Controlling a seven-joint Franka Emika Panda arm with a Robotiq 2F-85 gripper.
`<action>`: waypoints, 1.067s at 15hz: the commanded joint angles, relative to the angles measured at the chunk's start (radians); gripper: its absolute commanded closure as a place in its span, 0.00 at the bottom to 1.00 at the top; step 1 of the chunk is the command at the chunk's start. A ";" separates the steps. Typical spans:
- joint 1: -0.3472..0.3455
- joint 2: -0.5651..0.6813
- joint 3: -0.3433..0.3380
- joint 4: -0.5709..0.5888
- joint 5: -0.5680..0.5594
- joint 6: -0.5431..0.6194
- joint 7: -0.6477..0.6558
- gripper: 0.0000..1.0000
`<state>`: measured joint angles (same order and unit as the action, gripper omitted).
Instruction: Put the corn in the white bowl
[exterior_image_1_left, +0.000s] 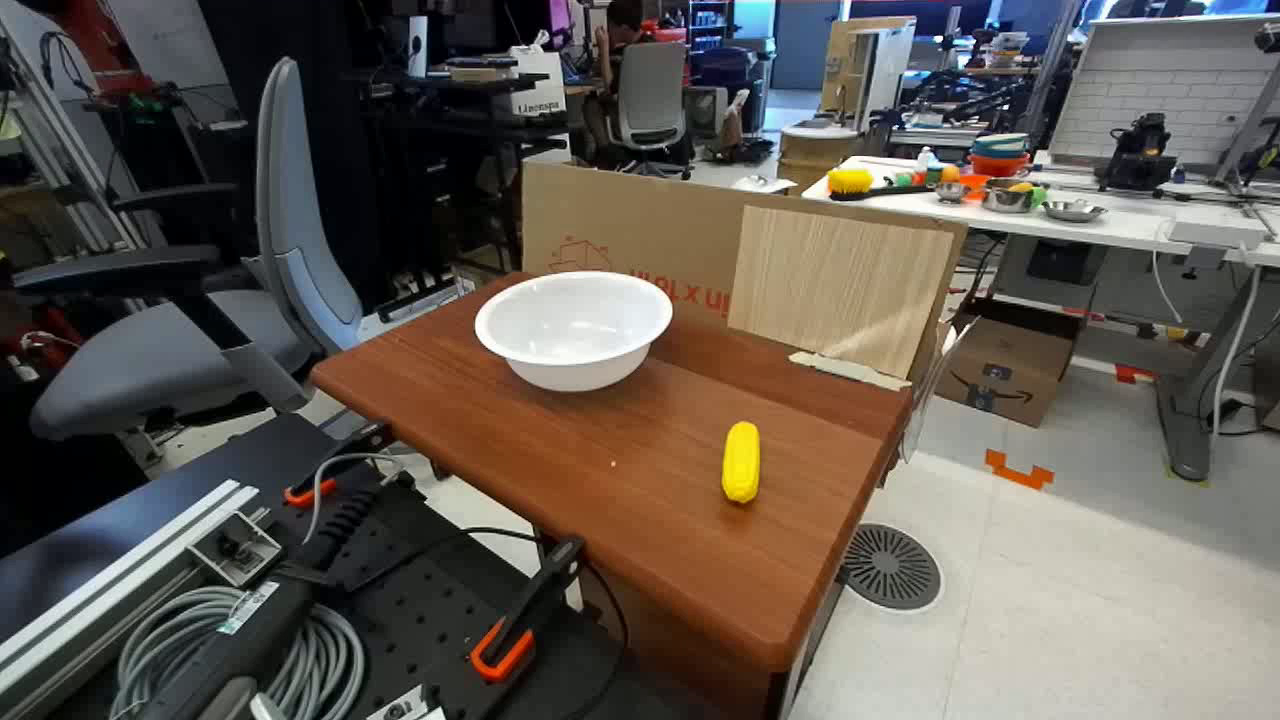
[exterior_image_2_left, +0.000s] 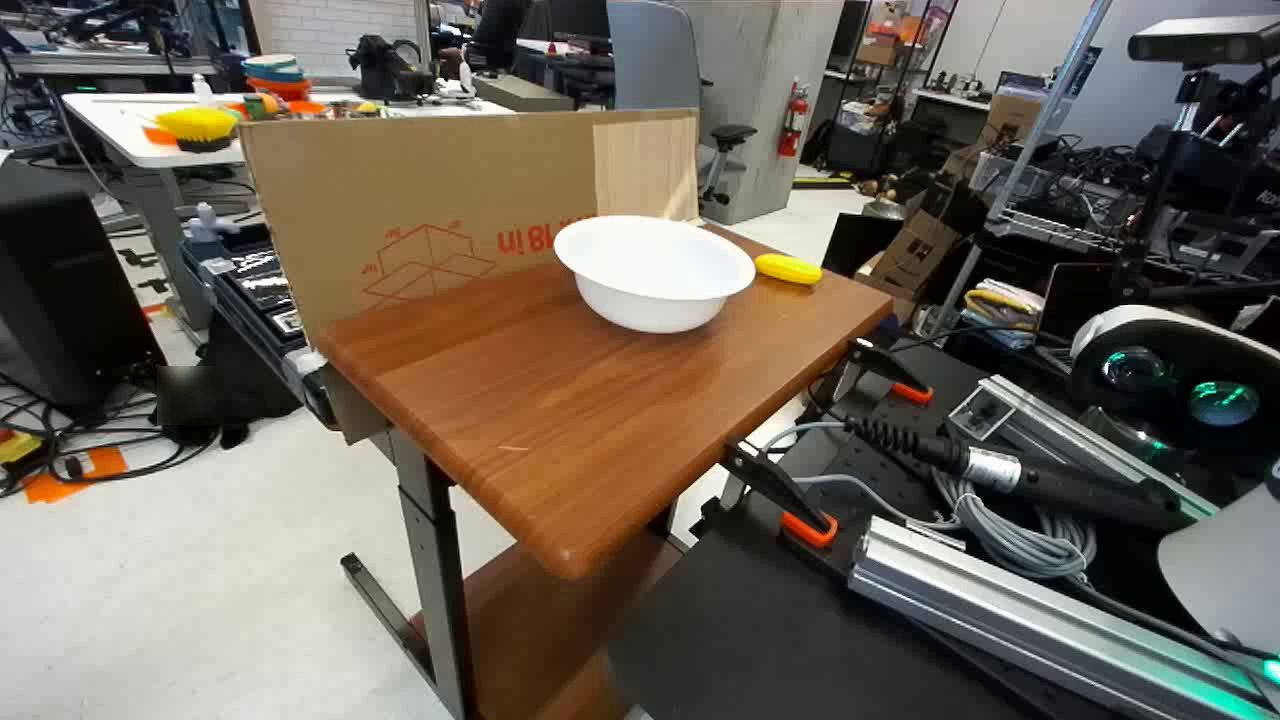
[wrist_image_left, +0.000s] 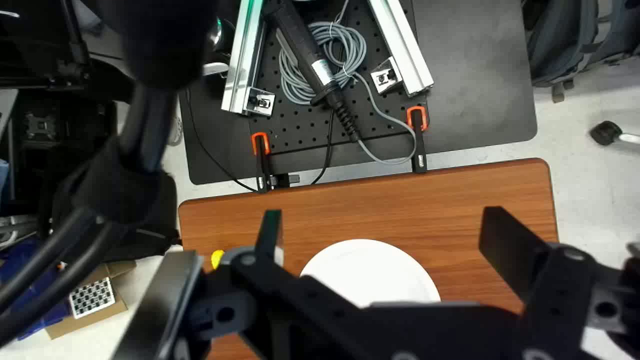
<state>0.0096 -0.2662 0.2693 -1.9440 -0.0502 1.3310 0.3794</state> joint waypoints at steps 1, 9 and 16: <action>0.034 0.003 -0.029 0.002 -0.006 -0.002 0.007 0.00; 0.060 0.030 0.001 0.016 -0.044 -0.006 0.021 0.00; -0.028 0.121 -0.153 0.020 -0.042 0.036 0.083 0.00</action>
<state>0.0281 -0.2002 0.2018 -1.9435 -0.0976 1.3390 0.4417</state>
